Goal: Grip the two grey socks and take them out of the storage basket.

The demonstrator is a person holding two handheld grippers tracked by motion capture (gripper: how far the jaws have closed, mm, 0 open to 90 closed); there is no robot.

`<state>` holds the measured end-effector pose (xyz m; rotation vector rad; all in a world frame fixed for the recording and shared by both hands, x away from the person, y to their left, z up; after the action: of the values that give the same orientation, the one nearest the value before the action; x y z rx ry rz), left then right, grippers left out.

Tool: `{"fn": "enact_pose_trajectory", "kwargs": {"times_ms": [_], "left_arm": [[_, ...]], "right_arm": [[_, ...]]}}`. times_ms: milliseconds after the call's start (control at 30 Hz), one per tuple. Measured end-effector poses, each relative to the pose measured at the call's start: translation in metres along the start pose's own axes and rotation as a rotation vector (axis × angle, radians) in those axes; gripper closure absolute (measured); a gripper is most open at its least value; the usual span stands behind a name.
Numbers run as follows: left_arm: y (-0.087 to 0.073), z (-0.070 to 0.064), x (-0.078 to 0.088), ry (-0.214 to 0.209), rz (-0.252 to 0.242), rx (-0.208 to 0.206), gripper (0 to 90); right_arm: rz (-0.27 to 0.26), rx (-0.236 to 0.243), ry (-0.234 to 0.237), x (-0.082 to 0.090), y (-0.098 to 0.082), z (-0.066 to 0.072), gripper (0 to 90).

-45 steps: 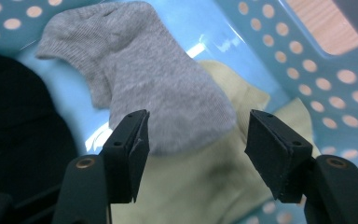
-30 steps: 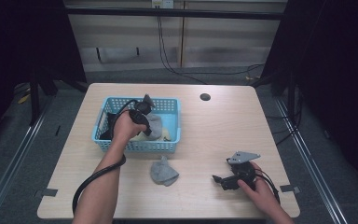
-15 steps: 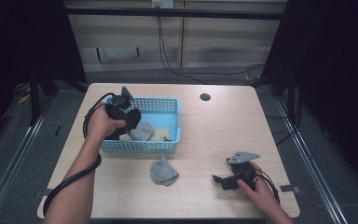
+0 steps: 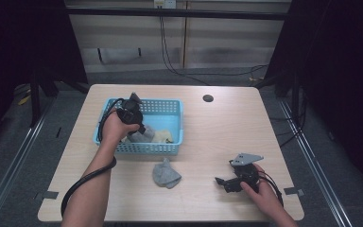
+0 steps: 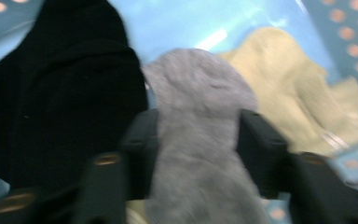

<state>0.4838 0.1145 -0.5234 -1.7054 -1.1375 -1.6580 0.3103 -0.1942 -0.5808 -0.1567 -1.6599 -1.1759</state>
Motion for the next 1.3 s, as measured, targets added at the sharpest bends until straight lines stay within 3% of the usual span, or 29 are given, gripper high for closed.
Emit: {"fn": "enact_pose_trajectory", "kwargs": {"times_ms": [67,133,267,333,400,467,533,567,600,700,1067,1300], "left_arm": [[0.001,0.002,-0.005,-0.003,0.008,0.012,36.0],[-0.001,0.002,-0.012,-0.005,0.026,0.018,32.2],[-0.010,-0.001,-0.026,-0.020,0.098,0.004,31.7],[-0.012,-0.001,-0.028,-0.020,0.110,0.005,32.7],[-0.016,0.001,-0.032,-0.009,0.133,0.002,38.3],[-0.018,0.002,-0.032,0.006,0.155,-0.002,49.6],[-0.020,0.001,-0.031,-0.003,0.172,0.009,65.3],[-0.021,0.000,-0.030,-0.015,0.185,0.014,65.3],[-0.022,-0.001,-0.027,-0.020,0.201,0.010,78.8],[-0.021,-0.003,-0.024,-0.019,0.201,0.002,84.5],[-0.001,-0.013,0.024,-0.029,0.091,-0.029,85.0],[-0.002,-0.024,0.044,-0.063,0.082,-0.066,85.0]], "right_arm": [[0.000,-0.002,0.001,0.000,0.000,0.000,10.0],[0.000,0.000,0.000,0.000,0.000,0.000,10.0],[0.000,-0.001,0.001,0.000,0.000,0.000,10.0],[0.000,0.000,0.000,0.000,0.000,0.000,10.0],[0.000,0.000,0.000,0.000,0.000,0.000,10.0],[0.000,-0.001,0.000,0.000,0.000,0.000,10.0],[0.000,0.000,0.000,0.000,0.000,0.000,10.0],[0.000,0.000,0.000,0.000,0.000,0.000,10.0],[0.000,0.000,0.000,0.000,0.000,0.000,10.0],[0.000,0.000,0.000,0.000,0.000,0.000,10.0],[-0.001,-0.003,0.000,0.000,0.000,0.000,10.0],[-0.001,-0.003,0.000,0.000,0.000,0.000,10.0]]}}
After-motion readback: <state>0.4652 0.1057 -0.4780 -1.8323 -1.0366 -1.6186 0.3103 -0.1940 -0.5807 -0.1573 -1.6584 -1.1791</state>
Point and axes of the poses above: each handheld gripper's, and its own axes: x roughly backward along the jaws, y roughly out of its top, z roughly to its left, the point moved 10 cm from there along -x, roughly forward along the jaws, and after that the axes turned 8 degrees about z, right-handed, at the moved point
